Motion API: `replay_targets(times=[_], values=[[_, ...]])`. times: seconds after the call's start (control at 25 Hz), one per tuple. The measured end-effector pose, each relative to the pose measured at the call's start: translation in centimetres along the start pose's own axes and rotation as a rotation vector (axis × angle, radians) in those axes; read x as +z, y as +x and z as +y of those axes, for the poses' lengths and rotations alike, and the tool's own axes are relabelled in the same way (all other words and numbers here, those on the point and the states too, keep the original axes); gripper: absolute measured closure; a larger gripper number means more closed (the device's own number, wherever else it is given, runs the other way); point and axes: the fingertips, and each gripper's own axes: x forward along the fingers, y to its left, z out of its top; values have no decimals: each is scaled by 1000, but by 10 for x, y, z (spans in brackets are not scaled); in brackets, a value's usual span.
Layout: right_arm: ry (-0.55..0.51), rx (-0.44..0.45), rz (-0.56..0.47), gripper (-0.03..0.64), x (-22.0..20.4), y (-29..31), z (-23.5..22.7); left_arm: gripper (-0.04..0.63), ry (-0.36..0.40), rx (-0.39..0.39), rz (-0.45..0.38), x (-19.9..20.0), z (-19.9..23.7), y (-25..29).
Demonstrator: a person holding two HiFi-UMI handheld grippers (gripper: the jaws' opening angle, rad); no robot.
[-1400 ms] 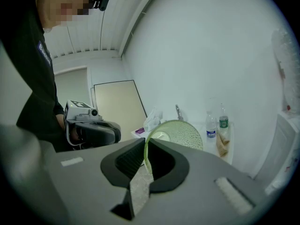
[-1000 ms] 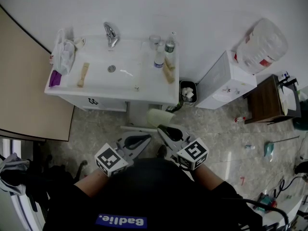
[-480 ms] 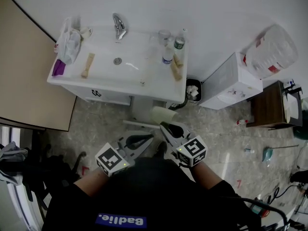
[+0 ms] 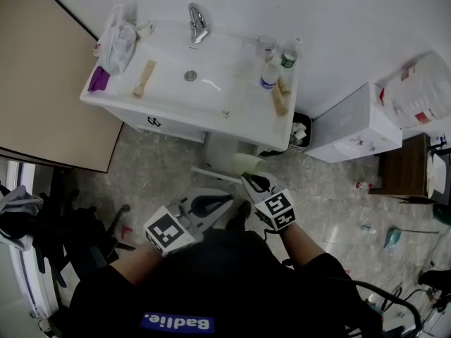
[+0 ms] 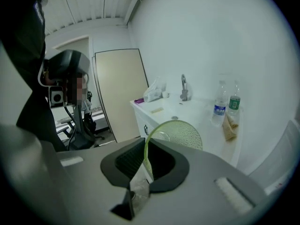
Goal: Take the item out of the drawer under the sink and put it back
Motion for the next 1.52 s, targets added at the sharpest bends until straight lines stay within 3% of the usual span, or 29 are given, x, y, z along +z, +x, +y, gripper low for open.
replay_targets(times=[0.56,0.96,1.2,1.4,1.52], values=[[-89,28,305,594,-90,103,-32,589,-45,135,-21,-1,42,-33],[-226,21,529,594,-152,169,-55,589,-67,254,-23,-1,69,-50],[-273,14,653,594,-194,202,-73,589,-29,258,12,-9,79,-61],[-262,9,700,594,-214,223,-83,589,-106,275,31,-24,84,-67],[-258,10,727,594,-224,233,-88,589,-105,281,51,-31,89,-72]])
